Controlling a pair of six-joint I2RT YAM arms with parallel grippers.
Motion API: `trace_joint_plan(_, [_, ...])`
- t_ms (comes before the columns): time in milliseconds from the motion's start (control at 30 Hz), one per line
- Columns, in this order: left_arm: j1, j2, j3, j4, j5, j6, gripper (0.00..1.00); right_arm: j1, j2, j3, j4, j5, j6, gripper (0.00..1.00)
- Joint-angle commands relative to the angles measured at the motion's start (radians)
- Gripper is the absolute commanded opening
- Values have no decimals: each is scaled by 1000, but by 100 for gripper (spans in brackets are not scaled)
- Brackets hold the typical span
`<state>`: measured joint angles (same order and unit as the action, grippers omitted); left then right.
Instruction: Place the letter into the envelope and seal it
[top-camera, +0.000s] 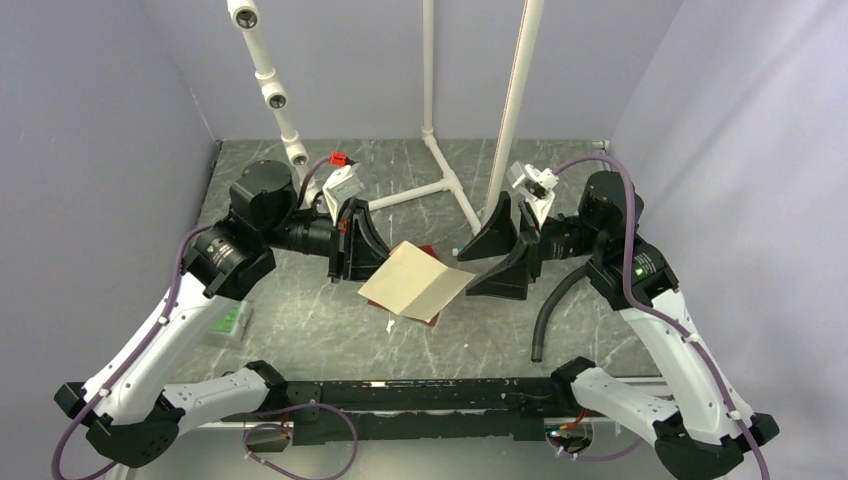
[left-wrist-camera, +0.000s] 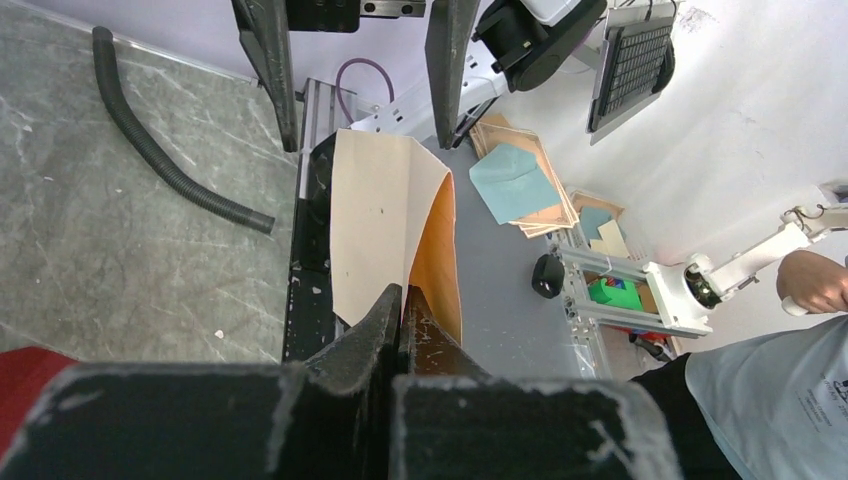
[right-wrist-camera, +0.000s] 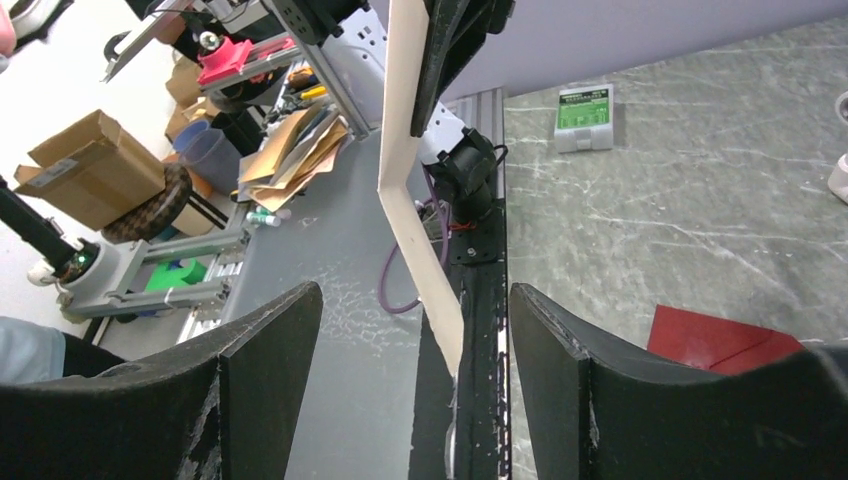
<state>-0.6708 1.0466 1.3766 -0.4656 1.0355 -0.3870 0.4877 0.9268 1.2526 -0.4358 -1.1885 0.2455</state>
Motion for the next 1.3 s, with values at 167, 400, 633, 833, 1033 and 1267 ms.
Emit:
trace_joint_plan(167, [3,-3,15,89,-33,-49,2,42,31,70,12,-39,-17,59])
trace_joint_plan(400, [3,11,65,-8,-135,-7,18,47,22,95,1,-5,0,0])
trace_joint_plan(633, [2,-107,19,-406,-1266,64,85,46,75,189,-293,258,-90,0])
trace_joint_plan(833, [2,-207,-27,-417,-1468,-30,93,47,125,182,-346,362,-95,0])
trace_joint_plan(1033, [2,-199,-55,-192,-829,41,92,49,172,147,-248,278,-51,0])
trace_joint_plan(1267, [-1,-39,-84,-47,-400,-15,83,58,190,116,-42,150,71,0])
